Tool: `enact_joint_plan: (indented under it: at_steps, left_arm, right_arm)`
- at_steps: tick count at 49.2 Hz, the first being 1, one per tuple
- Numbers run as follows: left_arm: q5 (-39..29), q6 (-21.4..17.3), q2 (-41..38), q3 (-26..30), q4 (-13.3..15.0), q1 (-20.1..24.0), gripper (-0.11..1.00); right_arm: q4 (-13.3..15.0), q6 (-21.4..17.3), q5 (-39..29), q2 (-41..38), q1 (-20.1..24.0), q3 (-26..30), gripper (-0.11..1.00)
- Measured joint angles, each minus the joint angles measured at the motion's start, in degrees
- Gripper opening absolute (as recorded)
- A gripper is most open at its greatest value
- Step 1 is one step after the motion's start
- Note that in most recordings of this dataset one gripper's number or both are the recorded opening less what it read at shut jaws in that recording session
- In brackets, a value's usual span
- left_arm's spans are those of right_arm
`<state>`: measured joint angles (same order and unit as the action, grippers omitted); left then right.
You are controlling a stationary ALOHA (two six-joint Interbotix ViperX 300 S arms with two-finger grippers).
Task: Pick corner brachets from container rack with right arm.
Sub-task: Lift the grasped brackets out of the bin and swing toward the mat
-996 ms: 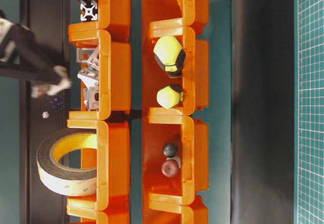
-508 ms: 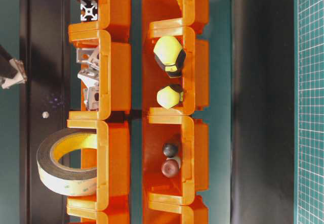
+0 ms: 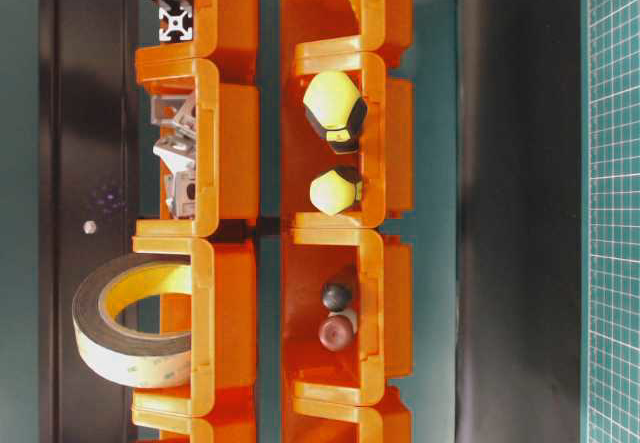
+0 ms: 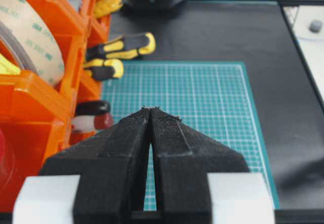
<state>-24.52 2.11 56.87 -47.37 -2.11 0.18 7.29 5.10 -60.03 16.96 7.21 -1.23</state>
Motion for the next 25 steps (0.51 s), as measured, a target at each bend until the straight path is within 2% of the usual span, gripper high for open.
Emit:
enact_joint_plan:
  at_steps: [5,13,25]
  left_arm:
    - [-0.26,-0.09,0.44,0.18,0.09,-0.44,0.0]
    - [-0.62,-0.09,1.32,0.44,0.09,-0.79,0.0]
    - [-0.7,-0.18,2.2,0.62,0.0,-0.79,0.0]
  right_arm:
    - [0.0,0.0,2.02,1.58,4.31,-4.83,0.48]
    - [0.0,-0.09,8.88,1.23,9.76,-11.43,0.48]
    - [0.26,-1.05,19.34,-4.57,13.01,-17.75,0.49]
